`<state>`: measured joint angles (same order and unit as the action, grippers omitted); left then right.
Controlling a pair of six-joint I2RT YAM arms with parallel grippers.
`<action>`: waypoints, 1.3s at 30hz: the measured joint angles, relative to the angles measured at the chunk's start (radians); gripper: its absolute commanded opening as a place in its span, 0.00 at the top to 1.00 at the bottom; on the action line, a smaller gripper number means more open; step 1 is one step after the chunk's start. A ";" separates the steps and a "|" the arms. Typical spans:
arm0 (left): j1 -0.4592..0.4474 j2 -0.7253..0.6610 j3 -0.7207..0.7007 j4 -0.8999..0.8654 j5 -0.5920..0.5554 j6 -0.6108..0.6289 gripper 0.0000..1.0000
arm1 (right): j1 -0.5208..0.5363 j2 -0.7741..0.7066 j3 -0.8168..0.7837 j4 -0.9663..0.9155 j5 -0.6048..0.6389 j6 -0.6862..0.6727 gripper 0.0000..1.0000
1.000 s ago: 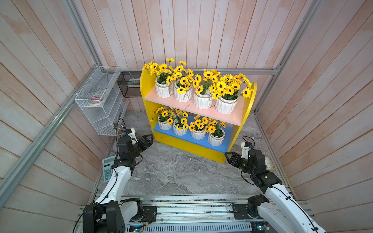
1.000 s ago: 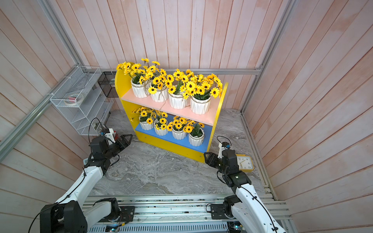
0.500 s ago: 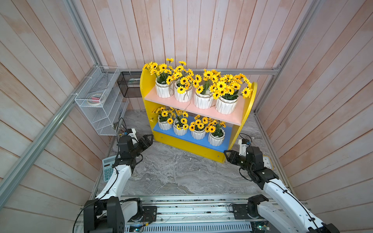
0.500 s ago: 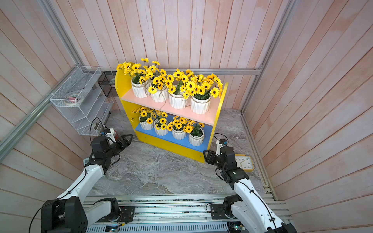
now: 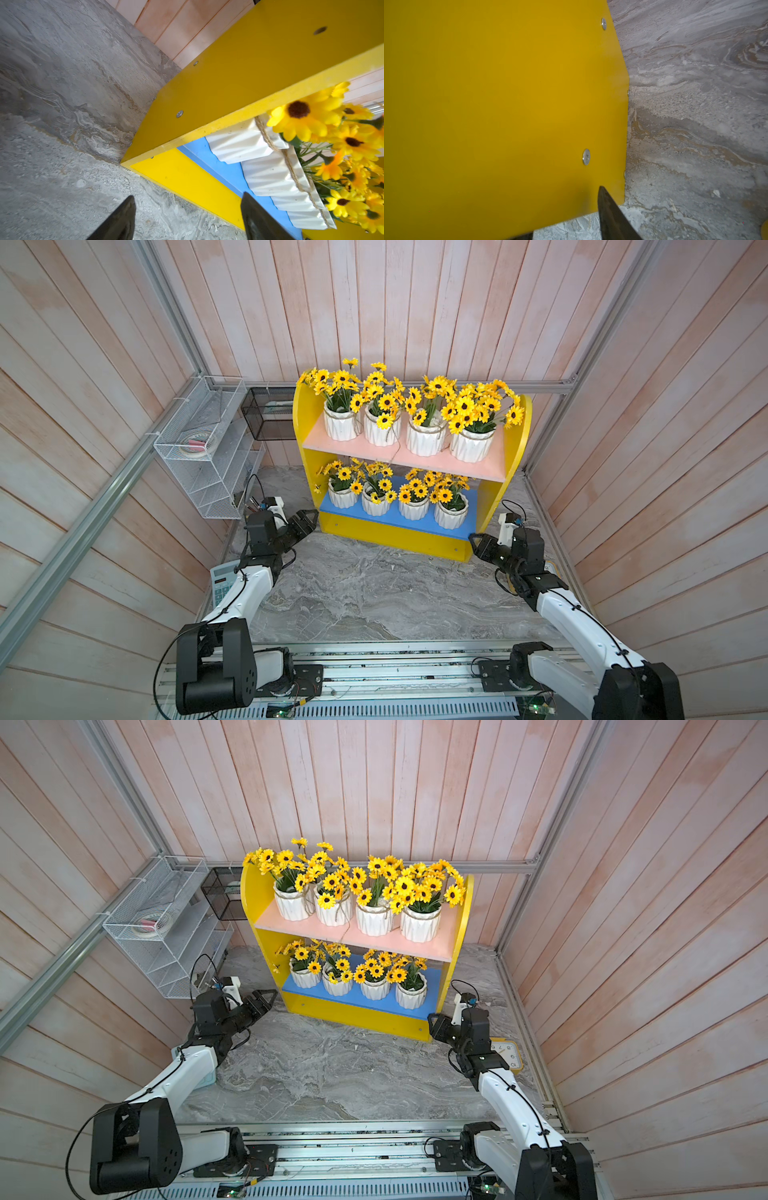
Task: Take the sunflower pots off the shelves
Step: Adjust the shelf at the center of the board.
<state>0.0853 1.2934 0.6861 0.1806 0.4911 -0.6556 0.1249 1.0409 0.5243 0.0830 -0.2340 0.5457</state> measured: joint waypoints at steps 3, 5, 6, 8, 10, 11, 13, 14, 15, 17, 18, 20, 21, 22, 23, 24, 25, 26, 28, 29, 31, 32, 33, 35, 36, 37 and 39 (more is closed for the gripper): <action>-0.025 0.039 0.017 0.019 0.003 0.000 0.22 | -0.021 0.060 0.029 0.033 -0.001 -0.012 0.53; -0.039 0.059 0.026 0.026 0.004 0.000 0.22 | -0.037 0.092 0.042 0.058 -0.003 -0.016 0.53; -0.046 0.068 0.030 0.029 0.005 0.000 0.22 | -0.045 0.108 0.047 0.075 -0.005 -0.018 0.52; -0.053 0.077 0.032 0.035 0.006 0.000 0.22 | -0.060 0.137 0.056 0.102 -0.015 -0.024 0.52; -0.056 0.079 0.032 0.042 0.007 0.000 0.22 | -0.077 0.170 0.069 0.127 -0.038 -0.026 0.52; -0.056 0.079 0.032 0.046 0.007 0.000 0.22 | -0.085 0.187 0.078 0.136 -0.047 -0.027 0.52; -0.056 0.080 0.032 0.058 0.008 -0.001 0.22 | -0.097 0.228 0.101 0.158 -0.058 -0.027 0.52; -0.056 0.081 0.032 0.064 0.010 -0.002 0.22 | -0.101 0.246 0.113 0.166 -0.062 -0.027 0.52; -0.056 0.083 0.032 0.072 0.011 -0.003 0.23 | -0.103 0.268 0.129 0.175 -0.066 -0.029 0.52; -0.058 0.090 0.032 0.080 0.012 -0.004 0.23 | -0.103 0.304 0.159 0.192 -0.071 -0.038 0.52; -0.060 0.097 0.032 0.081 0.013 -0.003 0.23 | -0.106 0.318 0.169 0.198 -0.071 -0.042 0.53; -0.062 0.114 0.032 0.081 0.018 -0.004 0.24 | -0.109 0.348 0.191 0.207 -0.071 -0.052 0.53; -0.062 0.123 0.032 0.082 0.022 -0.004 0.25 | -0.110 0.359 0.202 0.209 -0.070 -0.056 0.53; -0.062 0.133 0.032 0.082 0.026 -0.004 0.25 | -0.113 0.369 0.211 0.210 -0.070 -0.059 0.53; -0.063 0.140 0.032 0.082 0.027 -0.006 0.25 | -0.114 0.380 0.221 0.214 -0.071 -0.065 0.52; -0.063 0.146 0.032 0.082 0.029 -0.008 0.26 | -0.114 0.387 0.227 0.217 -0.071 -0.071 0.52; -0.064 0.152 0.033 0.082 0.029 -0.011 0.26 | -0.115 0.395 0.233 0.220 -0.071 -0.077 0.53; -0.064 0.157 0.035 0.083 0.029 -0.014 0.27 | -0.115 0.402 0.238 0.224 -0.071 -0.084 0.53; -0.064 0.167 0.045 0.086 0.032 -0.020 0.27 | -0.117 0.413 0.243 0.233 -0.071 -0.092 0.53; -0.065 0.172 0.051 0.090 0.033 -0.022 0.27 | -0.117 0.420 0.246 0.239 -0.071 -0.097 0.53; -0.065 0.178 0.062 0.098 0.032 -0.024 0.28 | -0.119 0.433 0.253 0.247 -0.072 -0.103 0.53; -0.065 0.179 0.066 0.103 0.032 -0.024 0.28 | -0.119 0.441 0.258 0.252 -0.072 -0.105 0.53; -0.065 0.179 0.070 0.106 0.032 -0.023 0.28 | -0.120 0.447 0.263 0.256 -0.074 -0.106 0.53; -0.065 0.184 0.079 0.109 0.032 -0.023 0.28 | -0.123 0.467 0.279 0.262 -0.075 -0.106 0.53; -0.065 0.188 0.081 0.113 0.033 -0.023 0.28 | -0.124 0.477 0.288 0.264 -0.076 -0.106 0.53; -0.065 0.192 0.083 0.116 0.035 -0.023 0.28 | -0.125 0.488 0.296 0.268 -0.076 -0.106 0.53; -0.069 0.200 0.083 0.122 0.038 -0.023 0.28 | -0.128 0.510 0.313 0.278 -0.078 -0.106 0.54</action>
<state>0.0166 1.4933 0.7689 0.3027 0.5289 -0.6788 -0.0029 1.5509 0.8371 0.3607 -0.3119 0.4397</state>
